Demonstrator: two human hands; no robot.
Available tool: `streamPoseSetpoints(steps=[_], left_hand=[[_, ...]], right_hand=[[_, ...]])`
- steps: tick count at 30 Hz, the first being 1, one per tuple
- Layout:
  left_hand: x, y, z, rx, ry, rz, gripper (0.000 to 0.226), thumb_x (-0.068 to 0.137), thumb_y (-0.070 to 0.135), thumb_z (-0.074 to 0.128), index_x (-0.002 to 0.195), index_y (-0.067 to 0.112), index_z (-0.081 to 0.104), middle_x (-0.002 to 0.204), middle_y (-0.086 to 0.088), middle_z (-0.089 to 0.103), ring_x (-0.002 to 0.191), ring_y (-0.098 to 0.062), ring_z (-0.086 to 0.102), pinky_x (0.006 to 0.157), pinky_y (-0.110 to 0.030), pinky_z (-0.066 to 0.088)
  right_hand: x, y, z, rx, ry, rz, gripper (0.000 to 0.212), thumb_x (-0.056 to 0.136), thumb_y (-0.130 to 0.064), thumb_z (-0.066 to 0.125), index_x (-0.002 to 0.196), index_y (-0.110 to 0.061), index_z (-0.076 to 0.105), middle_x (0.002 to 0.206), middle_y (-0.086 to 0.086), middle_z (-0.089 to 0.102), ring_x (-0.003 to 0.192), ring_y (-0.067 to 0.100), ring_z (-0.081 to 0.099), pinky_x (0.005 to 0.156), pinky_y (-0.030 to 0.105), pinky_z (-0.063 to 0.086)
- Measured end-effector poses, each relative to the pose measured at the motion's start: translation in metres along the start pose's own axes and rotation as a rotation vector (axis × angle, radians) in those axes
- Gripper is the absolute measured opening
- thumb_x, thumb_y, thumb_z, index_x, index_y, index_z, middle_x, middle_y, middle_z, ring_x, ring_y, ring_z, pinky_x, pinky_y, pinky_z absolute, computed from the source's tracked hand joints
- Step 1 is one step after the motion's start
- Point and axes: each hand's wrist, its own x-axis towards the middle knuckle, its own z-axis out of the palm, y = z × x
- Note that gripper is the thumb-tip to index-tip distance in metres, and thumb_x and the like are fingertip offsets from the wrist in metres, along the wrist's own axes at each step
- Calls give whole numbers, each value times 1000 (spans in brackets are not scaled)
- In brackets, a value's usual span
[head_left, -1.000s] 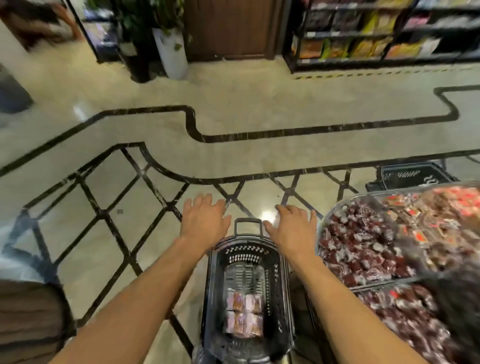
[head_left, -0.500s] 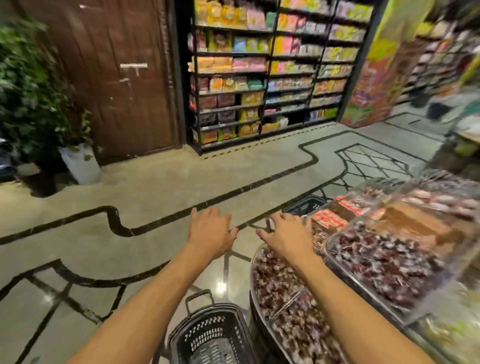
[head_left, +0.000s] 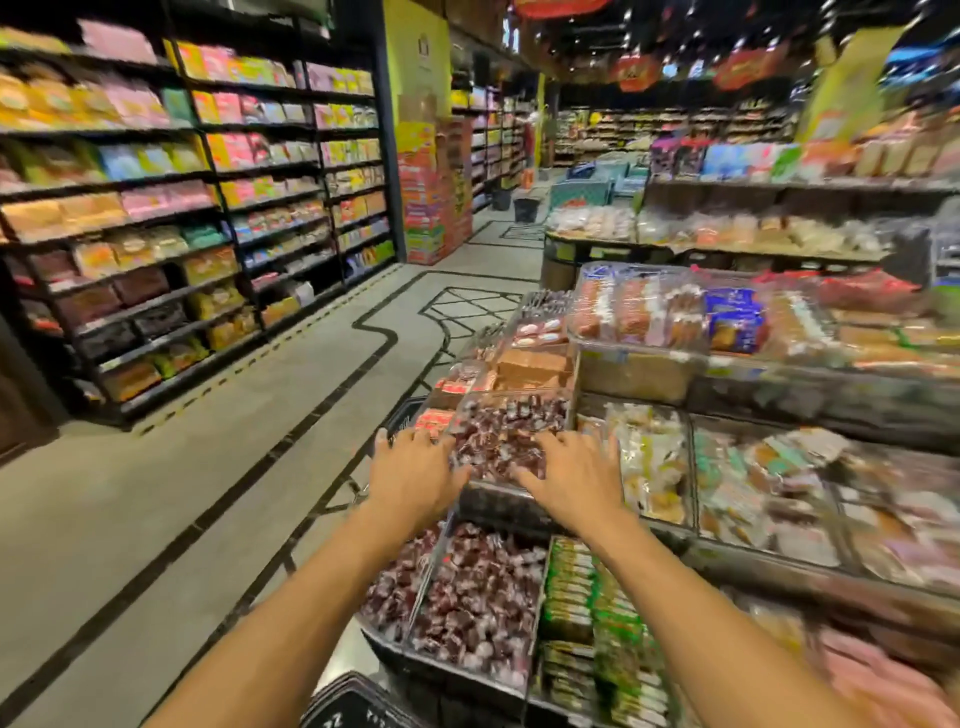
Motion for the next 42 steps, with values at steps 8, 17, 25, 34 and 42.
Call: streamPoseSetpoints(steps=[8,17,25,34,42], left_hand=[[4,157,-38,36,81,227,58,102,65,35,140,27,55,138,-9,61,134,-31,51,120,-57,27],[-11,341,-43,-4,132,387,54,101,64,34,136,29,56,135,-6,63,131,-32,53,116,-55,31],[-16,469,-20,-39,39,516,58,102,64,33,149,33,46,144,-6,58,136,-31,50,116,-51,31],[34,553,13,-86,-54,585,58,104,60,35,151,29,44,150,-5,53,139,-32,48,121,-55,27],[111,595,49,-88,-123,591,58,105,61,35,149,25,45,146,-6,56,137,-30,49,117,-53,34]], right_hand=[[-59,149,-45,11,84,211,71,91,-77,45,146,-33,52,141,-1,59,139,27,47,122,64,17],[-135,317,-71,9,141,351,68,91,-77,44,146,-38,51,145,-4,56,140,24,45,122,58,18],[-189,428,-72,-2,118,497,69,94,-75,44,149,-33,49,150,-3,53,142,25,44,123,55,18],[-184,513,-42,-5,36,595,62,99,-65,51,148,-27,50,144,-2,58,137,23,51,122,48,29],[-124,568,-15,40,-19,618,62,102,-56,51,153,-22,45,145,-1,58,134,24,53,112,40,41]])
